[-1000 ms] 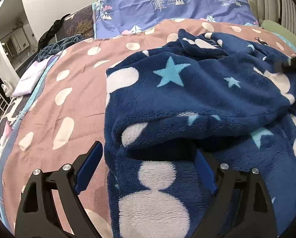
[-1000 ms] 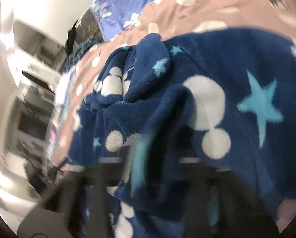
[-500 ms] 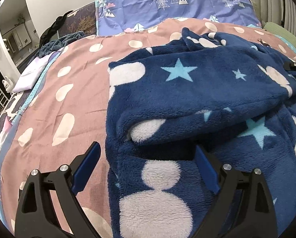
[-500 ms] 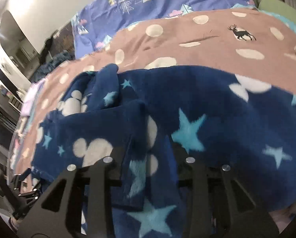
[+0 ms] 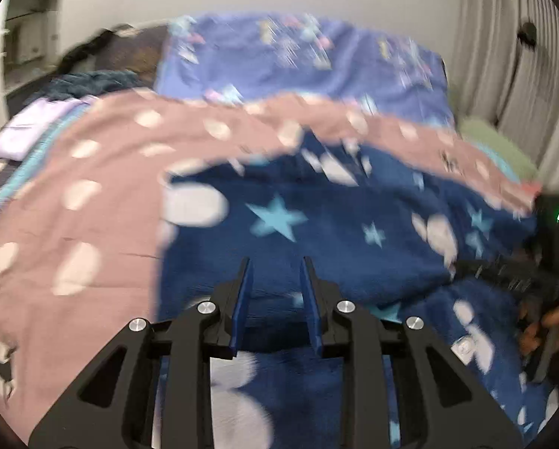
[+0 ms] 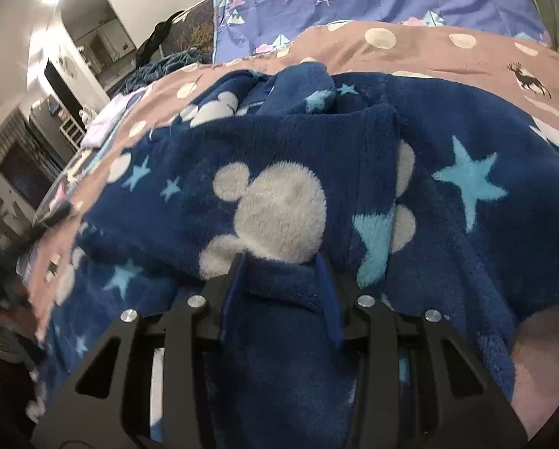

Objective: Fold small clothes

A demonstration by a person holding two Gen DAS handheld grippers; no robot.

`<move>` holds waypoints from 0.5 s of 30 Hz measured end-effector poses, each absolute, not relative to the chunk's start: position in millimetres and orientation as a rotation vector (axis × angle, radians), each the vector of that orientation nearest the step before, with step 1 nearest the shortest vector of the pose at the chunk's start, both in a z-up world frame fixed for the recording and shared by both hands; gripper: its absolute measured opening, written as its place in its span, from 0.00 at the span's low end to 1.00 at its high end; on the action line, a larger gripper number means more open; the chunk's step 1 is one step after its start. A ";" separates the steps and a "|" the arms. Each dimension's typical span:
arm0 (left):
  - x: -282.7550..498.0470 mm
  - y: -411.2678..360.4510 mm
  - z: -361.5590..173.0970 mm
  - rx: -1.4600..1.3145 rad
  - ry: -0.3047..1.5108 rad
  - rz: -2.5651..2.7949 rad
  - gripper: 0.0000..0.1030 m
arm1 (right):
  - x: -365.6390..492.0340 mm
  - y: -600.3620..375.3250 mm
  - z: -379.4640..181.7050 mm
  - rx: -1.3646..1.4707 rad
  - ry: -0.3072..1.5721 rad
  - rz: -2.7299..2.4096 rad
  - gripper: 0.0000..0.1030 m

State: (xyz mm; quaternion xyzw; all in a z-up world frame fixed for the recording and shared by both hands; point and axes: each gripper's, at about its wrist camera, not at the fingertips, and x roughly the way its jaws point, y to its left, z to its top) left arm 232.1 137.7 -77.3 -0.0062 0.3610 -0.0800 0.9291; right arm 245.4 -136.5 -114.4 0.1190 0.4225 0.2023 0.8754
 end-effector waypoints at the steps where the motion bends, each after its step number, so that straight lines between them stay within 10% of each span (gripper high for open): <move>1: 241.7 127.0 -96.0 0.039 0.793 -0.149 0.27 | 245.1 -137.6 -115.5 0.254 0.880 0.428 0.39; 15: 246.0 81.2 -118.1 0.314 0.815 -0.008 0.30 | 83.3 -316.2 -71.0 0.773 0.488 0.103 0.59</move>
